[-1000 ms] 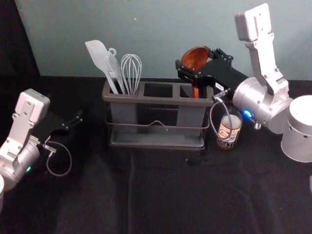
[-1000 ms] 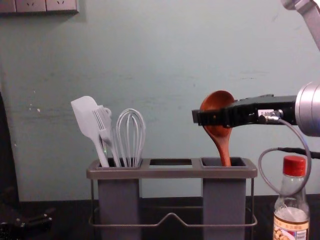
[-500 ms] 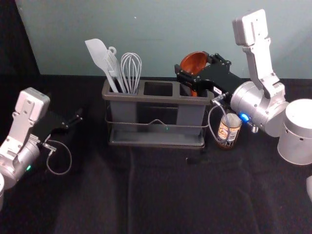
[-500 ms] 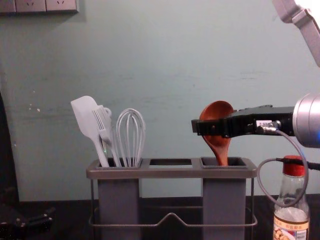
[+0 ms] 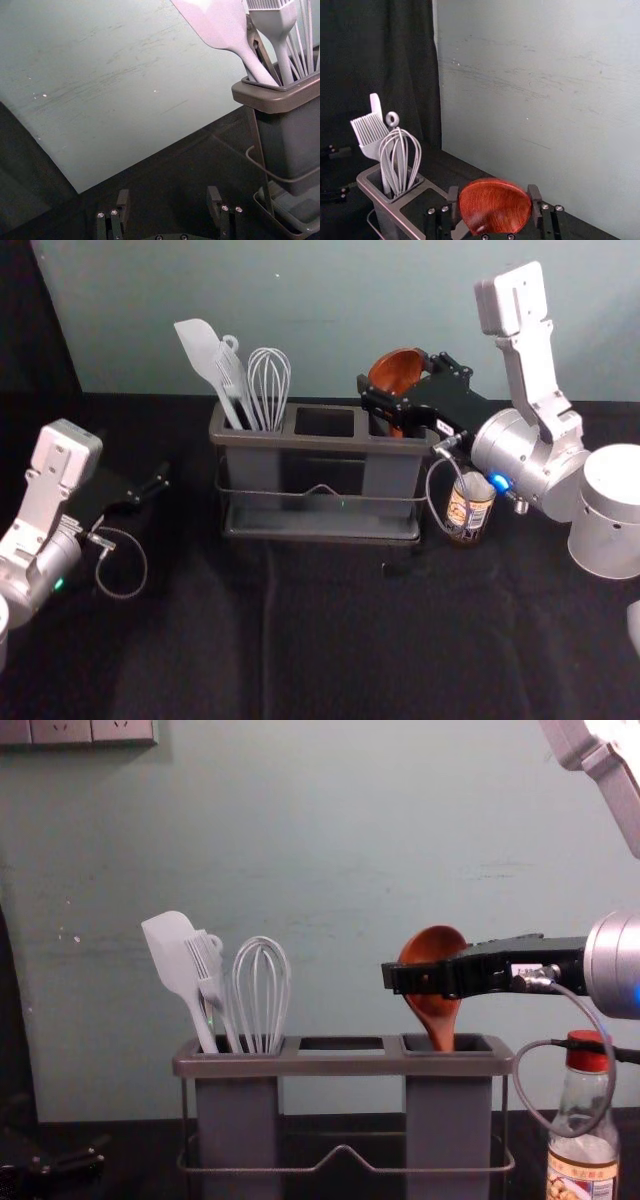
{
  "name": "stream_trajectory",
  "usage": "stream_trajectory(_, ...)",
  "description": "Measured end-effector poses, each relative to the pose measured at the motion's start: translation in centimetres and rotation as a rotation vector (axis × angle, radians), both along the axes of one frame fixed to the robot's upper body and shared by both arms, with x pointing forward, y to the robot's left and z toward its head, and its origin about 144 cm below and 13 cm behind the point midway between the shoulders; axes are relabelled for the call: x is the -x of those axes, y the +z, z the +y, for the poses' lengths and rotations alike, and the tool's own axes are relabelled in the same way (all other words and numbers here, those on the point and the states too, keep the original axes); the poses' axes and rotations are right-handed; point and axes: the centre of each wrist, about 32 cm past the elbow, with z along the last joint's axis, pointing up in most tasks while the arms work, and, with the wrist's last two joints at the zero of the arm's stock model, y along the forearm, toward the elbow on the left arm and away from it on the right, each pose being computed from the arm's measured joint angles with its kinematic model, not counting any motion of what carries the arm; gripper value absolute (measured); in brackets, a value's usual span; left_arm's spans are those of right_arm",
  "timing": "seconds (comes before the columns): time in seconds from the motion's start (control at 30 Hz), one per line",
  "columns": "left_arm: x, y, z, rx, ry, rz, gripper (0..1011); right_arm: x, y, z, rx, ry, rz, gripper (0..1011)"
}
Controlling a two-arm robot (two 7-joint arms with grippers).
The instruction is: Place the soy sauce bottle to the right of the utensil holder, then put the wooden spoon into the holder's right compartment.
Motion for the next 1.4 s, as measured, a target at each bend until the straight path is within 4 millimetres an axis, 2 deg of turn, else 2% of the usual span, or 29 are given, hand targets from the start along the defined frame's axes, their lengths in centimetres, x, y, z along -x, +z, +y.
stream_trajectory(0.27,0.0,0.0,0.0,0.0,0.0,0.0,1005,0.0,0.0,0.0,0.0,0.0,-0.001,1003)
stream_trajectory(0.53,0.0,0.0,0.0,0.0,0.0,0.0,1005,0.0,0.0,0.0,0.0,0.0,-0.002,1002)
stream_trajectory(0.83,0.0,0.0,0.0,0.0,0.0,0.0,1005,1.5,1.1,0.3,0.002,-0.051,-0.03,1002)
stream_trajectory(1.1,0.0,0.0,0.0,0.0,0.0,0.0,1005,4.6,1.7,0.3,-0.013,-0.097,-0.059,1003)
stream_trajectory(1.23,0.0,0.0,0.0,0.0,0.0,0.0,1005,6.6,1.2,0.1,-0.018,-0.118,-0.076,1003)
stream_trajectory(1.4,0.0,0.0,0.0,0.0,0.0,0.0,1005,9.5,-0.7,-1.0,-0.006,-0.142,-0.139,1003)
